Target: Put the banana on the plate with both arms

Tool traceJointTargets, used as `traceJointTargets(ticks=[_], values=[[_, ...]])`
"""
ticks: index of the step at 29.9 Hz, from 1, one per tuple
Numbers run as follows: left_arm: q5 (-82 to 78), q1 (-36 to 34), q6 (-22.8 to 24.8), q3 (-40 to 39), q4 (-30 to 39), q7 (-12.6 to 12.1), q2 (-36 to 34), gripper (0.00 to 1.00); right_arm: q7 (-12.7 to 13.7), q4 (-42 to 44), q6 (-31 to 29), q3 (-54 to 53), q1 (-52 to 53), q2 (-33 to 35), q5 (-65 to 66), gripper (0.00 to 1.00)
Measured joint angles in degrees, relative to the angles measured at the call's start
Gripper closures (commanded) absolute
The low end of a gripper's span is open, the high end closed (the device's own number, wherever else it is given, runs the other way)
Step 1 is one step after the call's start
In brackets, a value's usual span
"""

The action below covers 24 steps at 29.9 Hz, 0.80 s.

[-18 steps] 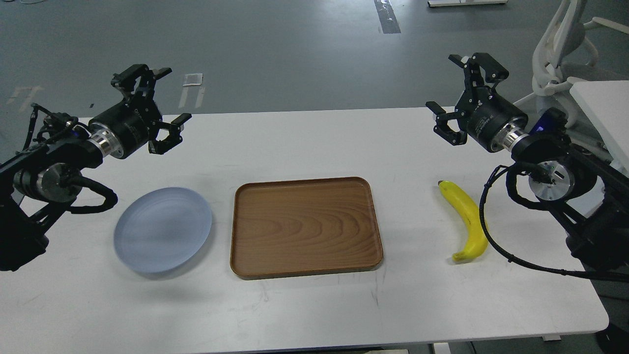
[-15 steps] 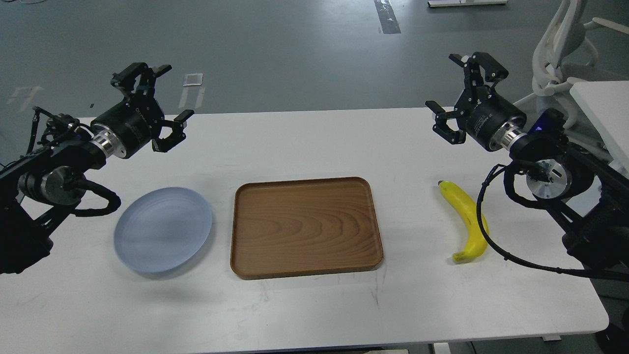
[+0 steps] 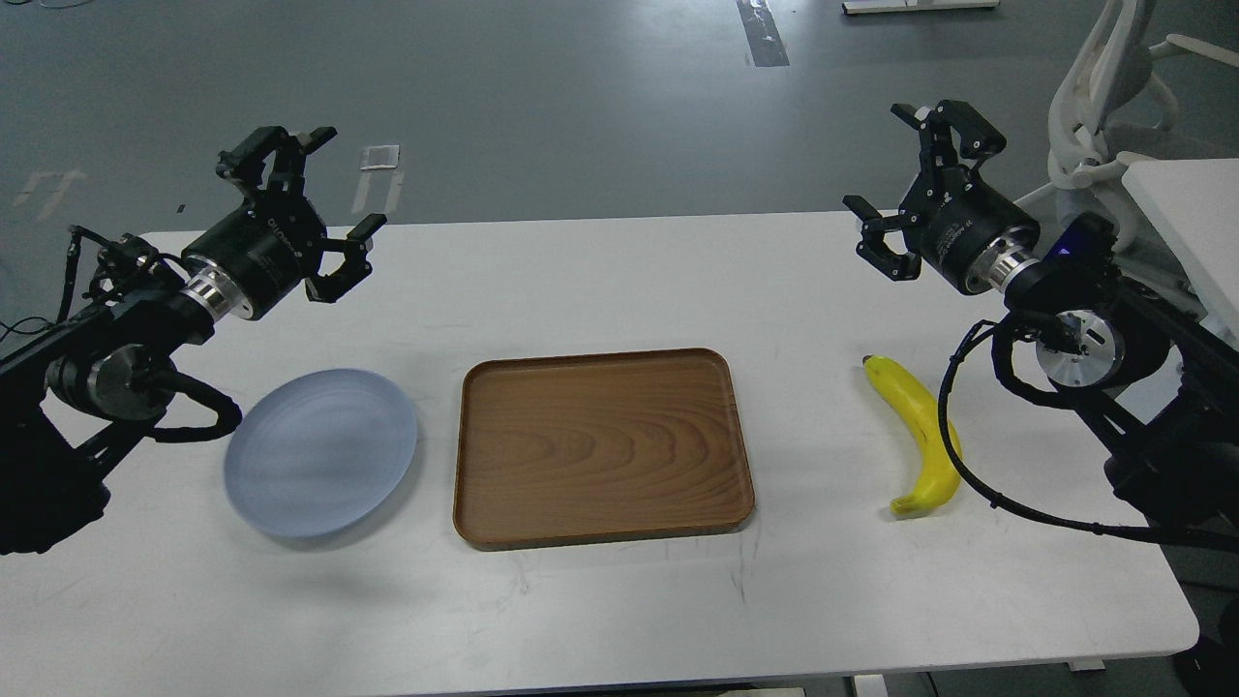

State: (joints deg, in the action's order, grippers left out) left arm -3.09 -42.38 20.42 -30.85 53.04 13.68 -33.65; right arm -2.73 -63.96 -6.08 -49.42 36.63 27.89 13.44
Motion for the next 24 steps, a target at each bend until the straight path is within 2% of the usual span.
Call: traceJointTargets(ticks=[11,24], values=[[0.0,0.4,0.1,0.4,-1.2,0.0,1.0,0.02,0.2,0.0,0.1,0.3,0.0,0.0,0.0,0.00],[-0.2,0.5,0.8,0.5,-2.9,0.0,2.9,0.02,2.0,0.1,0.2,1.0,0.1,-0.4,0.0,0.00]])
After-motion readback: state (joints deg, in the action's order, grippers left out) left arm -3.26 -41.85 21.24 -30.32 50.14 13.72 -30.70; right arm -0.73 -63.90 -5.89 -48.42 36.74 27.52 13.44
